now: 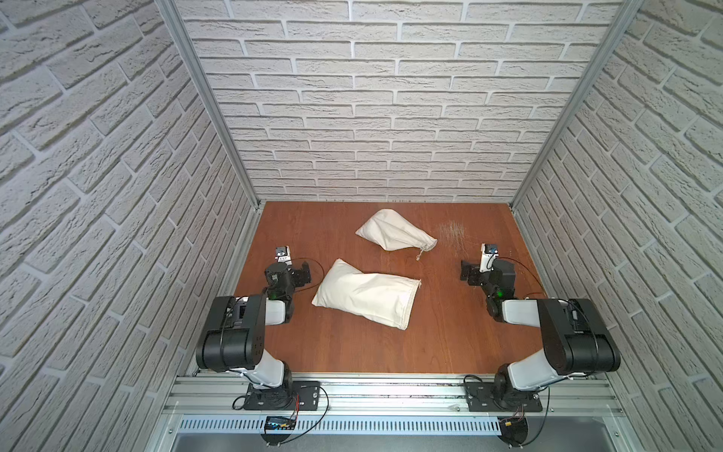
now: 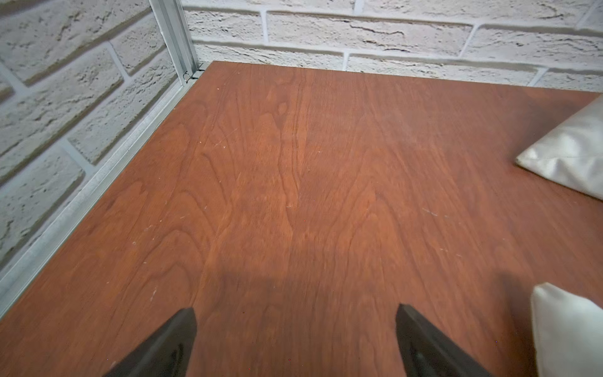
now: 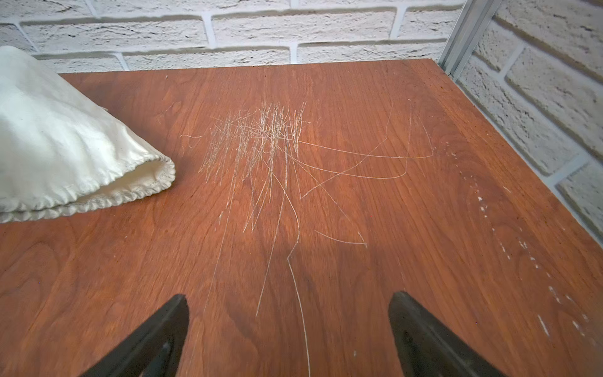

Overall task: Close the soil bag
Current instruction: Move the soil bag to the center of the board.

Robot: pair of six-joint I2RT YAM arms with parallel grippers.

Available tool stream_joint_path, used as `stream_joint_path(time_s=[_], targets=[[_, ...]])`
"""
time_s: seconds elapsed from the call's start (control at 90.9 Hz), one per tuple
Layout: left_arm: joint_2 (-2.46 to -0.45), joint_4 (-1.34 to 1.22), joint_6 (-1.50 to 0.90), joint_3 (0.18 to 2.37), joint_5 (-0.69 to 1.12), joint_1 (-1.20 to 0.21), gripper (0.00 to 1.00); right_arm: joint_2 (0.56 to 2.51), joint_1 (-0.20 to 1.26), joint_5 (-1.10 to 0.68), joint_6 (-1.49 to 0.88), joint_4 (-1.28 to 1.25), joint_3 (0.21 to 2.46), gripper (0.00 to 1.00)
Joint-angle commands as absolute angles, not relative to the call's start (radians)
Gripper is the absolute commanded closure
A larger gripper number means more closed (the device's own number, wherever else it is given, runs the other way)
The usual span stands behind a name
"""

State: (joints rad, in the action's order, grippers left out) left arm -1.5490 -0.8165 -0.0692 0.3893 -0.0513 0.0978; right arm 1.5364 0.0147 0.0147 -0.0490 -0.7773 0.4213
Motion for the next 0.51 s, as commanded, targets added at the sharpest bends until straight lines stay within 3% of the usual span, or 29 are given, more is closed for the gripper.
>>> stream_joint_path(time_s=[0.0, 0.495], targets=[[-1.548, -0.850, -0.070, 0.401, -0.044, 0.096, 0.01, 1.537, 0.013, 0.009, -0.055, -0.804, 0.428, 0.01], [-1.543, -0.849, -0.075, 0.402, -0.026, 0.105, 0.01, 1.537, 0.014, 0.010, -0.054, -0.803, 0.428, 0.01]])
